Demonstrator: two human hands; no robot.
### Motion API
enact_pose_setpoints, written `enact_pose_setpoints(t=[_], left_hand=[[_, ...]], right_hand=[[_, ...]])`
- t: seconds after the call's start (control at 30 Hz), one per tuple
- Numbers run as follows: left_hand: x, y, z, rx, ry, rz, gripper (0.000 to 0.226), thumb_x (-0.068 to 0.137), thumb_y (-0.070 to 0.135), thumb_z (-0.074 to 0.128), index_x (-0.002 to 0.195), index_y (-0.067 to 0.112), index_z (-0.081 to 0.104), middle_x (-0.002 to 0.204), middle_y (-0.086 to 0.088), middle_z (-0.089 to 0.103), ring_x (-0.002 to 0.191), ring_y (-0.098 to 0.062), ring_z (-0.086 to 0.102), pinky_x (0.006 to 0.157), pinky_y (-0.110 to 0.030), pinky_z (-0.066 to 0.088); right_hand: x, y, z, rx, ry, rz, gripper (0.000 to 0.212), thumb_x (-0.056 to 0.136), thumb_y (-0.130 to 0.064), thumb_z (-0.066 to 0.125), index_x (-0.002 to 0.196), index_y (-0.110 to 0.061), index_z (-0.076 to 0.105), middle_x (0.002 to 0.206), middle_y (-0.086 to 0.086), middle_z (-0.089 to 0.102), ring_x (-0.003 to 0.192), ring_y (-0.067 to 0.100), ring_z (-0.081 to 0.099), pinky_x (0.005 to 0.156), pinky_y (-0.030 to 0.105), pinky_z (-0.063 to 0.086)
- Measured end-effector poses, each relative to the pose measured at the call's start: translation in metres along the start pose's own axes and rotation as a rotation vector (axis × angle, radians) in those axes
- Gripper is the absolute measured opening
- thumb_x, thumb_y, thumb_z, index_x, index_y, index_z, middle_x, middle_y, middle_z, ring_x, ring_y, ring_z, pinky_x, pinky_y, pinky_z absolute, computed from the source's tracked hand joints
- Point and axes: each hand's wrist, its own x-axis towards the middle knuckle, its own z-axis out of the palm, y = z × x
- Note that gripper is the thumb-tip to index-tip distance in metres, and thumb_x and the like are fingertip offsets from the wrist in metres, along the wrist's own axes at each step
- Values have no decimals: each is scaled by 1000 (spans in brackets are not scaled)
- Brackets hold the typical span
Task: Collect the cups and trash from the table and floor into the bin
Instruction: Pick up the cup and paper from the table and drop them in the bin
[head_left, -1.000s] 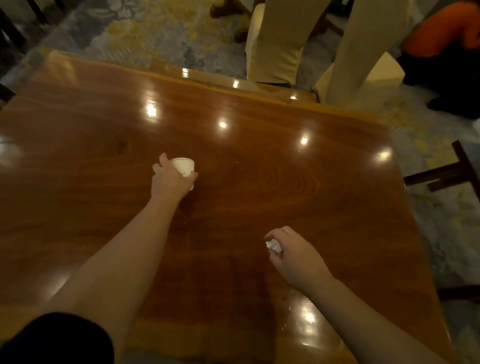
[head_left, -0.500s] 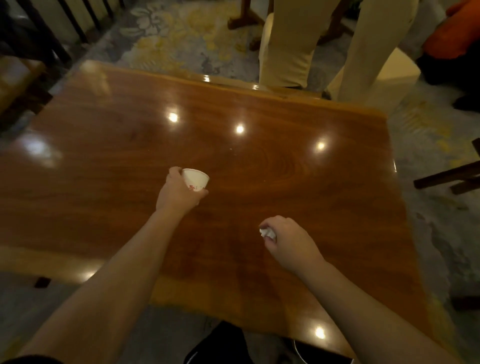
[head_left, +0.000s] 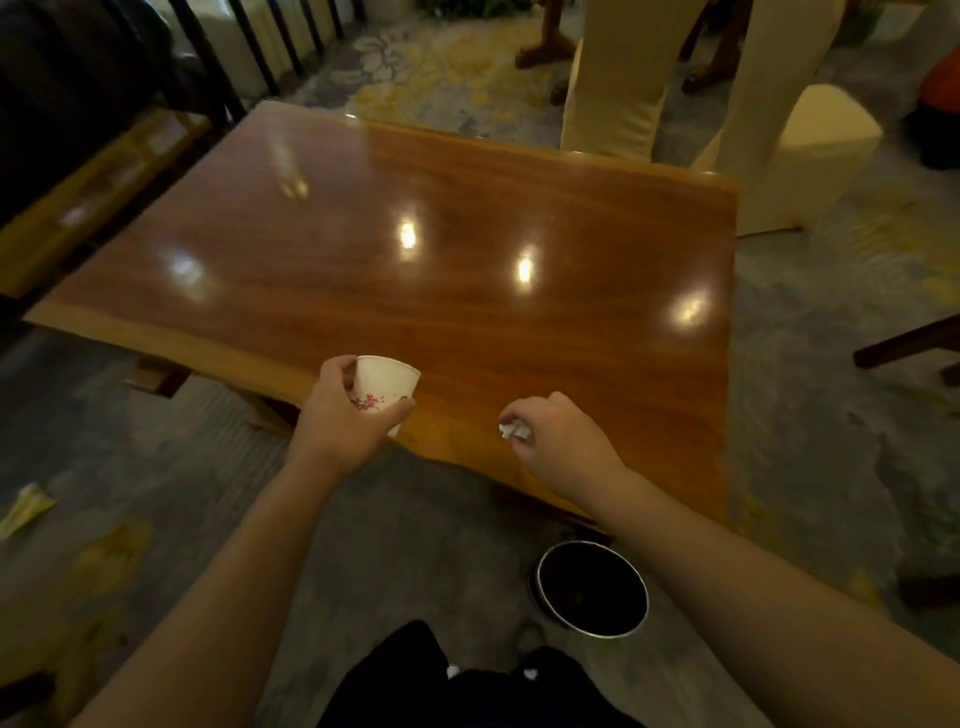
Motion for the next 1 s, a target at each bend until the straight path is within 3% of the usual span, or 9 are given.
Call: enact_pose_setpoints(t=[0.1,0.37,0.5,0.6,0.7,0.83,1.0], left_hand=[[-62,-1,10,-34,-43,-11,90,63,58,83,135,32,37,122,7,55,101,-16,58,68,-27,53],[-177,-37,31,-245,-99,-56,89,64,53,85,137,28,39,126,5,55,105,-15,57,65,-22,47],[-235,-64,48,-297,-129,-97,90,64,51,85,137,26,38,123,11,50,106,-11,53,66,-19,45],[-272,-85,70,-328,-178,-188,90,65,46,86,138,22,39,124,5,54,101,-12,56,69,-23,47],[-298,-102,105,-337,-253,-298,88,68,43,86,138,18,40,124,1,55,95,-11,57,70,-26,48],[-308,-122,167,-313,-324,-412,83,68,44,85,134,17,43,120,1,57,85,-4,56,64,-24,47],[-282,-140,264,-252,-370,-493,81,66,47,86,130,16,48,113,2,60,84,-5,59,58,-22,45]], right_hand=[[-49,-1,5,-24,-18,-28,25,93,-26,61,117,-33,60,106,-8,57,94,10,48,73,27,45],[-174,-10,35,-66,-30,11,23,93,-24,61,115,-29,61,114,-7,62,106,14,54,88,35,51],[-239,-7,61,-24,-4,78,22,91,-21,64,113,-26,63,110,-6,61,99,14,57,82,28,48],[-278,6,76,18,-45,125,22,90,-20,65,111,-24,65,108,-4,61,97,16,58,82,32,50],[-306,32,90,65,-63,194,22,88,-19,66,110,-24,66,109,-4,61,98,14,59,85,33,50],[-321,83,112,131,-58,317,19,86,-21,69,104,-27,66,103,-8,60,94,11,60,78,25,49],[-304,175,147,210,-69,487,18,85,-21,70,102,-19,69,102,2,67,91,18,63,76,28,49]])
